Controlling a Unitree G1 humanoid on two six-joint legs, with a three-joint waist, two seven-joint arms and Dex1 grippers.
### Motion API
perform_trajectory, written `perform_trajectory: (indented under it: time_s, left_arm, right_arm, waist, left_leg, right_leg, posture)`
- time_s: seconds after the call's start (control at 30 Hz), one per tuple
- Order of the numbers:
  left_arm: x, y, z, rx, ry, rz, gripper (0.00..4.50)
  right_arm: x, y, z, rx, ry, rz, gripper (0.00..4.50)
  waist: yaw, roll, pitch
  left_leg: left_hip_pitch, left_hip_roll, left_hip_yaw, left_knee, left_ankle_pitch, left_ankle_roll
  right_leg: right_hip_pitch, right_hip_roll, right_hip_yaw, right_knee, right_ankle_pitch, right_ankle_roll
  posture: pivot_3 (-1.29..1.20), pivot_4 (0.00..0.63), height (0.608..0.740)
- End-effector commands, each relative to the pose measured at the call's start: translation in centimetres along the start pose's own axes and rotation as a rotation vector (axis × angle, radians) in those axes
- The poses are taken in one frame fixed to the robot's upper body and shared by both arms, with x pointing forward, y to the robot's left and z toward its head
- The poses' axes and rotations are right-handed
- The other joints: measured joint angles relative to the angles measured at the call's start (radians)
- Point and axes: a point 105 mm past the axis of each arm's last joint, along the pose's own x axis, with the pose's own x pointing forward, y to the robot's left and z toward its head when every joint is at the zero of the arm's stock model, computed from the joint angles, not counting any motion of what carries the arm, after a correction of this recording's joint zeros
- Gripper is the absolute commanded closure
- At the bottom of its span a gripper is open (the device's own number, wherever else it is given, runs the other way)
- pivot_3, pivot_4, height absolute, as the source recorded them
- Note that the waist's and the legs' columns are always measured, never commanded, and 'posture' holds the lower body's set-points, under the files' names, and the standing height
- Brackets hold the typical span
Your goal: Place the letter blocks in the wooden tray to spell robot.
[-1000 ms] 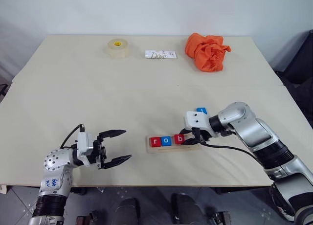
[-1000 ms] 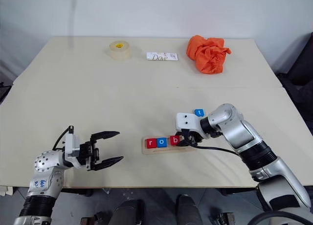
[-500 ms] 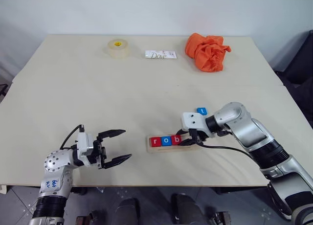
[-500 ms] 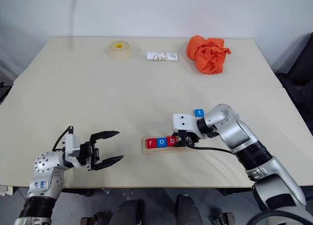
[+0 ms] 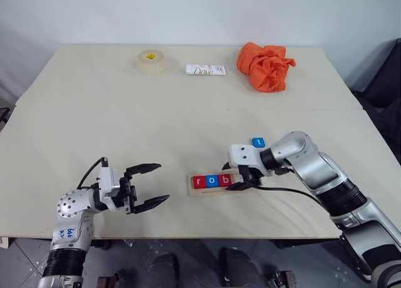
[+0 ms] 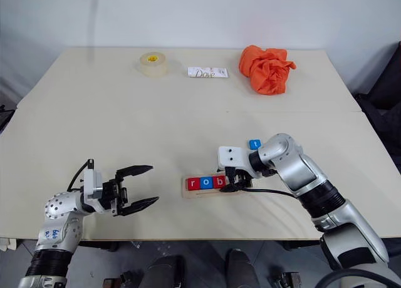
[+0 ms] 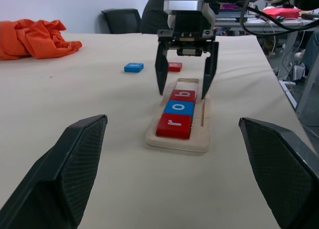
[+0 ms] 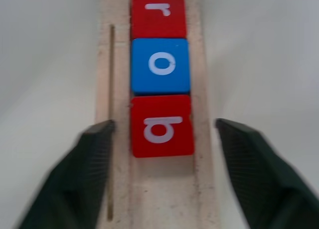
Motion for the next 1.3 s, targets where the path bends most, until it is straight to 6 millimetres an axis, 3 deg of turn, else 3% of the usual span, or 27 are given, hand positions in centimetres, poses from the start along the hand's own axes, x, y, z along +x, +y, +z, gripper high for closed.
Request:
perform_trajectory:
  time_s: [0.03,0.13,0.3,0.47,0.63,0.8,0.97,1.3]
  left_arm:
    - [0.2,0.2,0.5,0.029,-0.015,-0.004,0.00]
    - [0.3,0.3,0.5,0.028,-0.016,-0.008,0.00]
    - [0.4,0.5,0.4,0.026,-0.021,-0.017,0.00]
    - [0.4,0.5,0.3,0.013,-0.024,-0.033,0.00]
    - [0.2,0.7,0.2,0.000,-0.023,-0.040,0.00]
    - [-0.3,1.1,-0.4,-0.014,-0.009,-0.040,0.00]
    - [-0.6,1.5,-0.4,-0.014,-0.015,-0.040,0.00]
    - [-1.2,1.9,-0.1,0.003,-0.007,-0.052,0.00]
  right_arm:
    - [-1.6,-0.9,1.1,-0.021,-0.024,-0.052,0.03]
    - [-2.5,-1.0,1.7,-0.027,-0.051,-0.073,0.03]
    - [-5.7,-0.3,2.3,0.063,-0.194,-0.141,0.03]
    - [-9.3,-0.6,-1.3,0.233,-0.274,-0.379,0.03]
    - [-12.1,1.1,-5.2,0.338,-0.251,-0.543,0.03]
    - [-12.7,4.4,-8.7,0.423,-0.216,-0.631,0.03]
    - [-12.6,7.5,-9.5,0.483,-0.264,-0.658,0.03]
    - [-12.4,7.4,-9.5,0.508,-0.280,-0.711,0.03]
  waist:
    - [0.000,0.000,0.000]
    - [0.001,0.000,0.000]
    - [0.002,0.000,0.000]
    - [0.008,0.000,0.000]
    - [0.007,0.000,0.000]
    - [0.005,0.000,0.000]
    - [0.001,0.000,0.000]
    - [0.004,0.000,0.000]
  left_leg:
    - [0.000,0.000,0.000,0.000,0.000,0.000]
    - [0.000,0.000,0.000,0.000,0.000,0.000]
    - [-0.001,0.000,0.000,0.000,0.000,0.000]
    - [-0.001,-0.001,-0.001,-0.001,-0.001,0.000]
    - [-0.001,0.000,0.000,-0.001,-0.001,0.000]
    - [0.000,0.000,0.000,0.000,-0.001,0.001]
    - [0.000,0.000,0.001,0.000,-0.001,0.001]
    - [0.002,0.000,0.001,0.000,0.000,0.001]
  right_leg:
    - [0.000,0.000,0.000,0.000,0.000,0.000]
    - [0.000,0.000,0.000,0.000,0.000,0.000]
    - [0.000,0.000,0.000,-0.001,0.000,0.000]
    - [0.001,-0.001,-0.001,-0.002,0.000,0.000]
    - [0.001,-0.001,-0.001,-0.002,0.000,0.000]
    - [0.002,0.001,-0.001,-0.002,0.000,0.000]
    - [0.002,0.002,0.001,-0.002,0.000,0.001]
    - [0.003,0.001,0.001,-0.002,0.001,0.001]
  posture:
    - [0.00,0.150,0.740]
    - [0.00,0.150,0.740]
    - [0.00,0.150,0.740]
    - [0.00,0.150,0.740]
    - [0.00,0.150,0.740]
    - [0.00,0.150,0.740]
    - [0.00,0.150,0.740]
    - [0.00,0.150,0.740]
